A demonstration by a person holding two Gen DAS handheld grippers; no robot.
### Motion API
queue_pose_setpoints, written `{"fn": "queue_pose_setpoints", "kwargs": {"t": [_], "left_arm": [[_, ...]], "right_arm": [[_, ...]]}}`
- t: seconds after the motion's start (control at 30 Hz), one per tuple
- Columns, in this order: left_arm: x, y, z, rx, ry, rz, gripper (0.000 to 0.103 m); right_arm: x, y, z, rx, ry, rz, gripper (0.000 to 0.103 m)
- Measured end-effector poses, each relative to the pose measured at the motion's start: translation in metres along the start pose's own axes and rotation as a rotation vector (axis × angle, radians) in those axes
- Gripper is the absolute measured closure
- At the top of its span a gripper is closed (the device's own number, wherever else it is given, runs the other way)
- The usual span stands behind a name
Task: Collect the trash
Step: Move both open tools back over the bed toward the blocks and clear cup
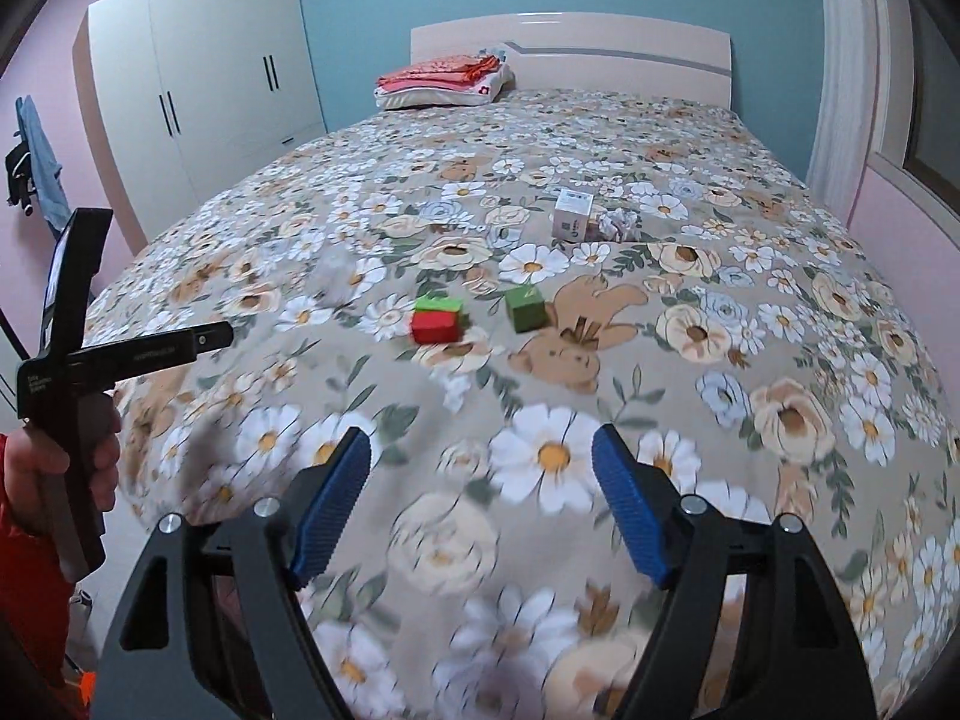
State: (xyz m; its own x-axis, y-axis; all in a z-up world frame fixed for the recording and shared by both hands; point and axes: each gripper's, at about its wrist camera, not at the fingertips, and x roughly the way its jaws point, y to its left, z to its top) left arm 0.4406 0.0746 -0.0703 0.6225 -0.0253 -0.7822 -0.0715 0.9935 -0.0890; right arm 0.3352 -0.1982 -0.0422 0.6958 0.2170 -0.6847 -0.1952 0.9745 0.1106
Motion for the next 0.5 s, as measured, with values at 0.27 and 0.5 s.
{"fn": "queue_pose_setpoints", "kwargs": {"t": [0.27, 0.5], "left_arm": [[0.054, -0.003, 0.037, -0.024, 0.015, 0.007, 0.031], [0.098, -0.007, 0.060, -0.034, 0.032, 0.009, 0.031]], "right_arm": [[0.059, -0.016, 0.029, -0.002, 0.034, -0.009, 0.025], [0.112, -0.028, 0.052, -0.009, 0.066, -0.013, 0.025]]}}
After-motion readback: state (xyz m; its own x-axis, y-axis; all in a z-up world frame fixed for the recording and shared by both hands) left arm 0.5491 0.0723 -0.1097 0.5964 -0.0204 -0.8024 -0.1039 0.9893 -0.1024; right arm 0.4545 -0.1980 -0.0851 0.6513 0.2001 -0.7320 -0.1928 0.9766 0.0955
